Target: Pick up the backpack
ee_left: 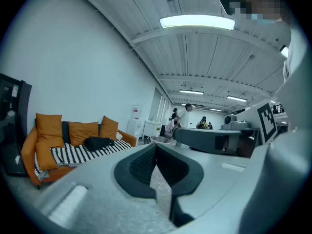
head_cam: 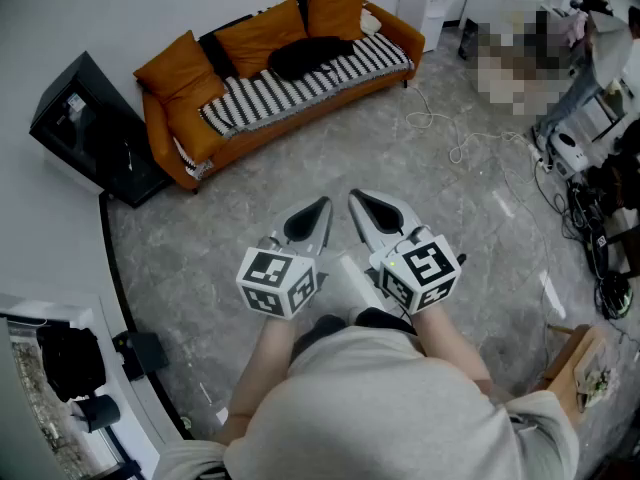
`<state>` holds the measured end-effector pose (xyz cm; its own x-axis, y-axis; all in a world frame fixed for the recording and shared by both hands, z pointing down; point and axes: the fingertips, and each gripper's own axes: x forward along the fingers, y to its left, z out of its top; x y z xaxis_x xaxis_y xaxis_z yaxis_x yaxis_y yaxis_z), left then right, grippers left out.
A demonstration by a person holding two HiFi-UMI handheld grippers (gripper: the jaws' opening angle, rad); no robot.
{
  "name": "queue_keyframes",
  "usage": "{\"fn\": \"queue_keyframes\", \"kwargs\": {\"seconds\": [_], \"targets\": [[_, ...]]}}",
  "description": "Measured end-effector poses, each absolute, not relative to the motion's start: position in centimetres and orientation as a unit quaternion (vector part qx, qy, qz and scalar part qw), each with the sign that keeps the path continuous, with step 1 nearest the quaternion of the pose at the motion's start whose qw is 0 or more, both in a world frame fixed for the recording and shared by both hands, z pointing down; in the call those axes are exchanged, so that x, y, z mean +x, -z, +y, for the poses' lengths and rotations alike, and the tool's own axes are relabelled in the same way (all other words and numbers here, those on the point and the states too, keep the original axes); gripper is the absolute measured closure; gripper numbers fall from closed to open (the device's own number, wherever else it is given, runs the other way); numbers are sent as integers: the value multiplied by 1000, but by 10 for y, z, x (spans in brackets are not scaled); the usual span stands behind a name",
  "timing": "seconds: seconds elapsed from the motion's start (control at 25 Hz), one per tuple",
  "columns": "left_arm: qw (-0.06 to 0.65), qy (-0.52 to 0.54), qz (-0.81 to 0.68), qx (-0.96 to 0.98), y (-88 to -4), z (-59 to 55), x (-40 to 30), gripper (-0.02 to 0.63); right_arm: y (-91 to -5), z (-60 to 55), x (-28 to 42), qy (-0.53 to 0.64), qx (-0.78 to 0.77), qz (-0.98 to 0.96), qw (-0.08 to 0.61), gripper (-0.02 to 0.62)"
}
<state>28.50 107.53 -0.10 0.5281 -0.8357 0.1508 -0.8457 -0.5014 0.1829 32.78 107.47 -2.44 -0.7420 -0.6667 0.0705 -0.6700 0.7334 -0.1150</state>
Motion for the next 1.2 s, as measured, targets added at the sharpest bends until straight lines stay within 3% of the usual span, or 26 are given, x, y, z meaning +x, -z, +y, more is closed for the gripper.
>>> {"fn": "queue_keyframes", "kwargs": {"seconds": [0.44,0.72,1.2], "targets": [[144,-17,-487,861,-21,1070,273,600,11,1066,306,-64,346,-935,38,594],[146,-20,-470,870,-24,1074,261,600,18,1068,297,-60,366,-929,14,594],[206,23,-440,873,-34,1074,237,598,-7,1067,264,-89,362,-927,40,594]]}}
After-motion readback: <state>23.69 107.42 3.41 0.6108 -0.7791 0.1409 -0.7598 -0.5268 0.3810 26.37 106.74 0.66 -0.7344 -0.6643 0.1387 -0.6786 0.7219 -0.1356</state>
